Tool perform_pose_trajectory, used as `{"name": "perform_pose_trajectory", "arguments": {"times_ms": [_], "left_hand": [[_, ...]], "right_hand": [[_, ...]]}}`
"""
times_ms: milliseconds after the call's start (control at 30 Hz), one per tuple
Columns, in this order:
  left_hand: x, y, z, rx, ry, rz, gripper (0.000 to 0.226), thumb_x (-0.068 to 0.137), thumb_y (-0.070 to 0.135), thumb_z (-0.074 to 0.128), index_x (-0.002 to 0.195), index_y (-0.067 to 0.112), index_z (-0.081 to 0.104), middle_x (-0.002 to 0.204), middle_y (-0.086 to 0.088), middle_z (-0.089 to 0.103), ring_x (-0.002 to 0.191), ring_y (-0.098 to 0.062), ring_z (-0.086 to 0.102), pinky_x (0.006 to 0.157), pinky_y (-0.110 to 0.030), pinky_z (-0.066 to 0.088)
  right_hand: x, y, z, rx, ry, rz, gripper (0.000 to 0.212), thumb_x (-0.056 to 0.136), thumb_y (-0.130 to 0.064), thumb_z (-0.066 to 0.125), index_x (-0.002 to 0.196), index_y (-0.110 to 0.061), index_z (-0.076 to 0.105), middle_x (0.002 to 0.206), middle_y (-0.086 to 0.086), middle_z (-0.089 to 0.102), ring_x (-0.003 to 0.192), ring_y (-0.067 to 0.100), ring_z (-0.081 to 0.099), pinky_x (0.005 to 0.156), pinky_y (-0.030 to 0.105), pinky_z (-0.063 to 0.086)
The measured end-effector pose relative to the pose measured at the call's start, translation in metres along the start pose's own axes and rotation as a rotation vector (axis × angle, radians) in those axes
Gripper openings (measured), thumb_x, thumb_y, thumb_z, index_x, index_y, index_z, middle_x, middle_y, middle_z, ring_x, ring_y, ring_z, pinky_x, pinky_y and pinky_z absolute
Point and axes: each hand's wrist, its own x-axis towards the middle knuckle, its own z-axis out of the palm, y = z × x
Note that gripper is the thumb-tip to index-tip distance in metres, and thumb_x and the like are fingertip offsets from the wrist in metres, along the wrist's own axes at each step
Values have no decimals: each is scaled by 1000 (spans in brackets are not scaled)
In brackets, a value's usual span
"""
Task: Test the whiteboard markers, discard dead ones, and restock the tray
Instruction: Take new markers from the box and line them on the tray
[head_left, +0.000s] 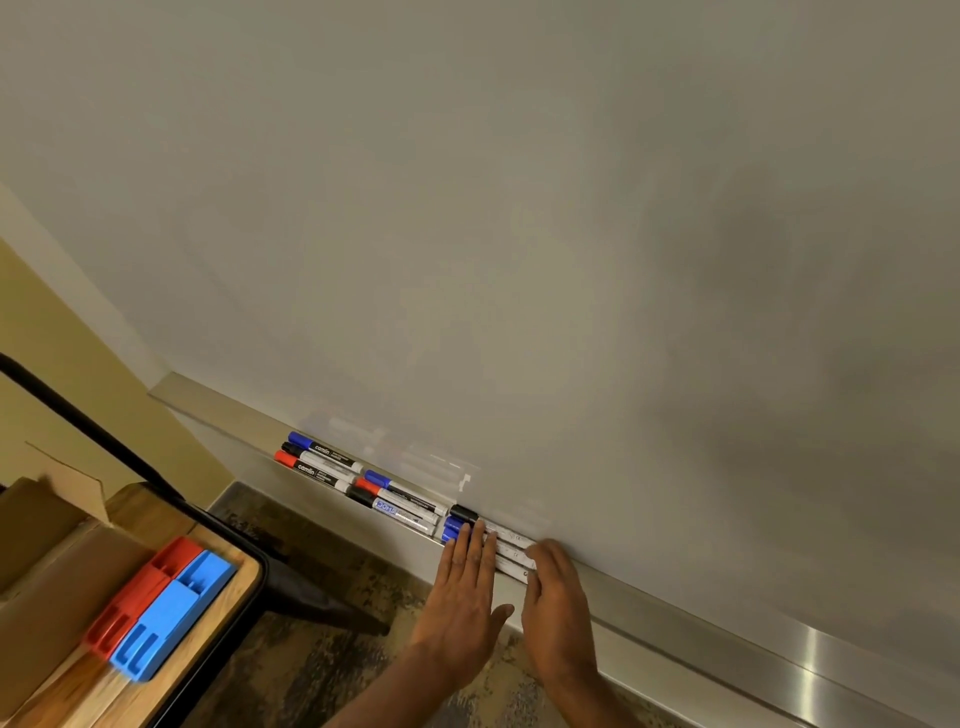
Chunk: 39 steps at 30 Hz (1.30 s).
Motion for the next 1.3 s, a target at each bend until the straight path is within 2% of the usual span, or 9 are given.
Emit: {"name": "perform_pose_trajectory", "arguments": {"times_ms": [167,267,400,733,833,933,1033,1133,1300], "left_hand": [[1,-1,3,-35,-3,-22,83,101,61,15,137,22,-49,156,-5,-43,146,-25,-37,114,-37,-25],[3,-3,3,-5,9,-30,85,101,63,19,151,16,-32,166,-10,-21,154,-32,-11,118,-39,-15],[-1,2,-6,6,-42,-41,84,104,60,18,141,17,-45,155,-5,-45,145,-25,-38,124,-40,-18],[-8,-5,-19,3,-15,-42,80,105,59,18,143,21,-42,154,-1,-46,144,-18,-42,119,-36,-25],[-15,-14,-22,-76,76,-70,81,104,62,17,141,28,-47,157,3,-44,144,-13,-42,120,-35,-20],[-29,-36,-28,-61,176,-144,79,104,65,17,157,22,-23,167,0,-25,152,-16,-26,120,-37,-8],[-52,-60,-51,-88,229,-224,76,105,63,13,154,23,-30,159,4,-42,146,-14,-39,121,-37,-15],[-82,-86,-77,-102,339,-321,76,105,62,15,157,21,-22,162,3,-36,145,-10,-39,122,-36,-15],[-140,-143,-96,-124,512,-502,74,105,61,20,162,18,3,170,-1,-11,154,-14,-20,124,-35,-6]], "right_hand": [[-1,9,5,-46,-7,-23,42,90,-6,68,131,-9,62,144,9,55,131,22,54,103,24,40],[-1,12,7,-27,14,-19,41,89,-5,70,129,-8,64,141,10,57,127,23,58,101,27,44],[1,13,9,18,20,-12,38,95,-13,63,132,-13,60,140,3,57,124,17,58,100,30,53],[0,12,7,41,81,-76,30,93,-17,65,123,-14,67,129,3,64,113,17,64,89,29,59],[-1,-2,3,33,154,-168,29,86,-13,74,115,-12,71,121,5,68,108,20,67,82,30,61],[0,-25,5,41,190,-305,32,83,-15,76,114,-12,71,118,6,70,109,22,66,82,33,60],[-1,-60,13,70,177,-399,35,83,-13,78,117,-14,67,120,5,68,112,24,63,83,43,60],[-8,-103,20,89,171,-529,22,94,-18,64,116,-19,65,122,-1,65,115,21,59,89,45,54],[-32,-179,43,99,70,-668,33,99,-36,47,120,-20,67,132,-2,61,128,18,51,101,43,47]]}}
